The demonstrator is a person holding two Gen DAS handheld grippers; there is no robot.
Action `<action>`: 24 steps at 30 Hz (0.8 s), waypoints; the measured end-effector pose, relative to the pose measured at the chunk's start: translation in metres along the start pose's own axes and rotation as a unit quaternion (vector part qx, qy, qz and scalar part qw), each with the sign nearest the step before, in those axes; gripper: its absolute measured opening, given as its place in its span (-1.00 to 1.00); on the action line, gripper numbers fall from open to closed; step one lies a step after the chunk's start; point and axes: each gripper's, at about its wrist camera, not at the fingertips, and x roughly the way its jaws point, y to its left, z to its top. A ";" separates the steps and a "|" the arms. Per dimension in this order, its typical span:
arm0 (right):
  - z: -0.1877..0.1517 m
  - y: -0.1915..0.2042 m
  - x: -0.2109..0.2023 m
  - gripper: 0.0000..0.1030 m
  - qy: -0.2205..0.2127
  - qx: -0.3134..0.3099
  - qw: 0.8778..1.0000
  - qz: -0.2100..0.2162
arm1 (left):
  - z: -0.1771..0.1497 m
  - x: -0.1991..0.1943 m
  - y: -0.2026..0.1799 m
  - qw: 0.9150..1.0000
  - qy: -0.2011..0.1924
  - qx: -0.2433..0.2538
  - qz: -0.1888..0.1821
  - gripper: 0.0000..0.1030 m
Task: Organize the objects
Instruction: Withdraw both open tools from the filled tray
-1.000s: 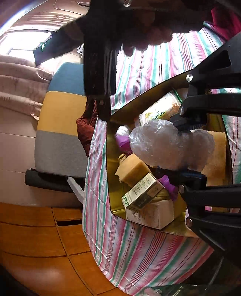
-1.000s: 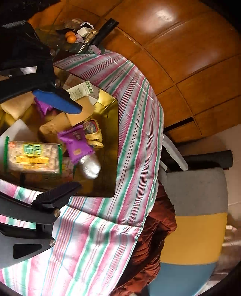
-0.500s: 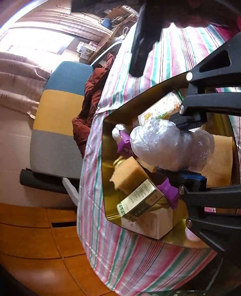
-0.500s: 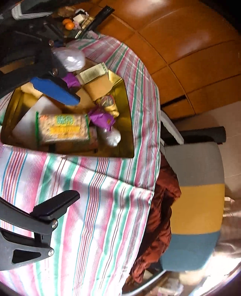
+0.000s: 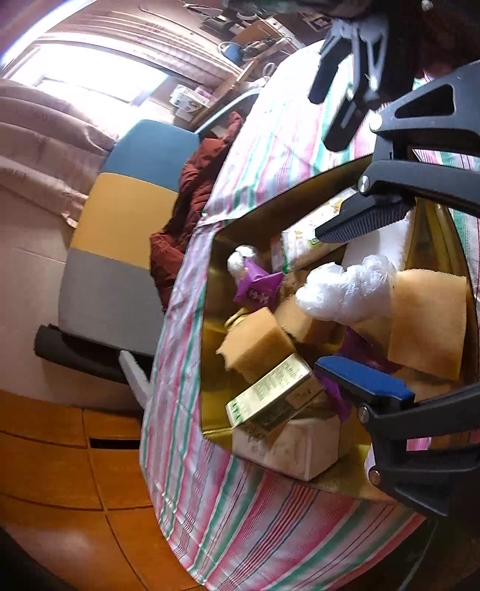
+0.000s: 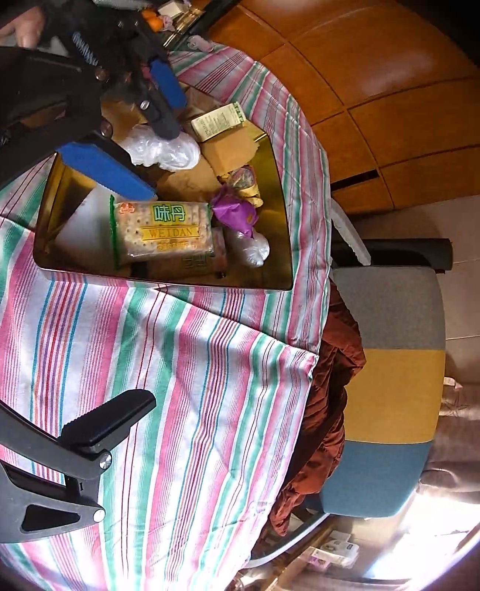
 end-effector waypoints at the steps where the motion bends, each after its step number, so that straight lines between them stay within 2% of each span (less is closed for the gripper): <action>1: -0.001 0.002 -0.001 0.99 -0.003 -0.003 1.000 -0.003 | 0.001 -0.008 0.001 1.000 -0.011 -0.001 0.007 0.26; 5: -0.004 0.013 -0.006 0.99 -0.012 -0.013 1.000 -0.011 | 0.005 -0.032 0.002 0.998 -0.040 0.006 0.046 0.58; 9: -0.007 0.022 -0.013 0.99 -0.026 -0.010 1.000 -0.011 | 0.005 -0.053 -0.003 0.992 -0.057 0.022 0.115 0.61; 10: -0.008 0.025 -0.016 0.99 -0.032 -0.012 0.999 -0.012 | 0.004 -0.057 -0.004 0.991 -0.060 0.023 0.121 0.61; 13: -0.013 0.033 -0.025 0.99 -0.049 -0.018 0.999 -0.012 | 0.000 -0.073 -0.004 0.990 -0.077 0.010 0.115 0.61; 17: -0.017 0.037 -0.033 0.99 -0.057 -0.018 0.998 -0.009 | -0.006 -0.084 -0.007 0.990 -0.076 0.002 0.121 0.61; 19: -0.019 0.038 -0.036 0.99 -0.057 -0.019 0.998 -0.009 | -0.007 -0.086 -0.007 0.991 -0.074 -0.006 0.111 0.61; 24: -0.026 0.041 -0.038 0.99 -0.051 -0.027 0.998 -0.003 | -0.013 -0.092 -0.014 0.985 -0.084 0.000 0.150 0.61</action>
